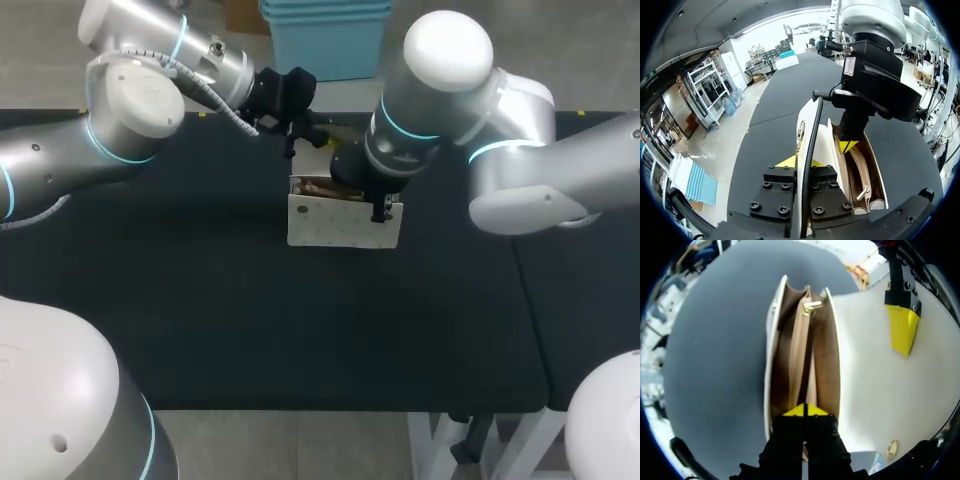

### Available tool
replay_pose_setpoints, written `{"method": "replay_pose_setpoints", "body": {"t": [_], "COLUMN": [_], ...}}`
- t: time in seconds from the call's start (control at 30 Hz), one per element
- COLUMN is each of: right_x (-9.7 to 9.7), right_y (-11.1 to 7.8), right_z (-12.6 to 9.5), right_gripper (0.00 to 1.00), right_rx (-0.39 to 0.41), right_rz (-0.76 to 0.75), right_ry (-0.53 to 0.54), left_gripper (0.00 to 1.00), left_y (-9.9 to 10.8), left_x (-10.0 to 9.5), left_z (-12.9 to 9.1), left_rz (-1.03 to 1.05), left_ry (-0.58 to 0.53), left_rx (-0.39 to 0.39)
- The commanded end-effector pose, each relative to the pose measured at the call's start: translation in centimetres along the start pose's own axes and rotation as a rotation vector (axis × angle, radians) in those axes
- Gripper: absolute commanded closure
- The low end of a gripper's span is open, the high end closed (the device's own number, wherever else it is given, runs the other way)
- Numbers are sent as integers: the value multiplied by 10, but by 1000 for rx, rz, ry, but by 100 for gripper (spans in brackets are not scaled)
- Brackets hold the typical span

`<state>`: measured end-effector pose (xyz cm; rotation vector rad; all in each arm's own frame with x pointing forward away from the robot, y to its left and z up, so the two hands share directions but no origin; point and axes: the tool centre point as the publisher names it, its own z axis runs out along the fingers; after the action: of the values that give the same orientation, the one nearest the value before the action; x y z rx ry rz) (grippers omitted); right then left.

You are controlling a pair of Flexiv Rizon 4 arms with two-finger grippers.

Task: Pick up the bag, open it, inspect its contents, close it, and place it on the opposite side

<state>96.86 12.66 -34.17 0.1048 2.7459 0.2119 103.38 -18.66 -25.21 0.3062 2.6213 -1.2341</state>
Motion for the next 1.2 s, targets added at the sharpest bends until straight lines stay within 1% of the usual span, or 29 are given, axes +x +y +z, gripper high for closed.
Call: {"method": "replay_pose_setpoints", "body": {"t": [0.03,0.07,0.1,0.33,0.7,1.2], "right_x": [4,4,4,5,3,3], "right_y": [-3,-2,-2,-2,-1,1], "right_z": [15,15,15,15,9,13], "right_gripper": [60,44,0,0,0,0], "right_rx": [8,8,10,22,32,29], "right_rz": [-4,-6,-9,-9,-12,-15], "right_ry": [15,19,25,34,23,32], "left_gripper": [100,100,100,100,100,100], "left_y": [0,0,0,-1,-1,-2], "left_x": [0,0,0,0,2,3], "left_z": [-1,-1,-2,-4,-6,-5], "left_rz": [6,7,10,17,38,46], "left_ry": [-1,-1,-2,-12,-17,-20], "left_rx": [7,8,9,17,26,28]}}
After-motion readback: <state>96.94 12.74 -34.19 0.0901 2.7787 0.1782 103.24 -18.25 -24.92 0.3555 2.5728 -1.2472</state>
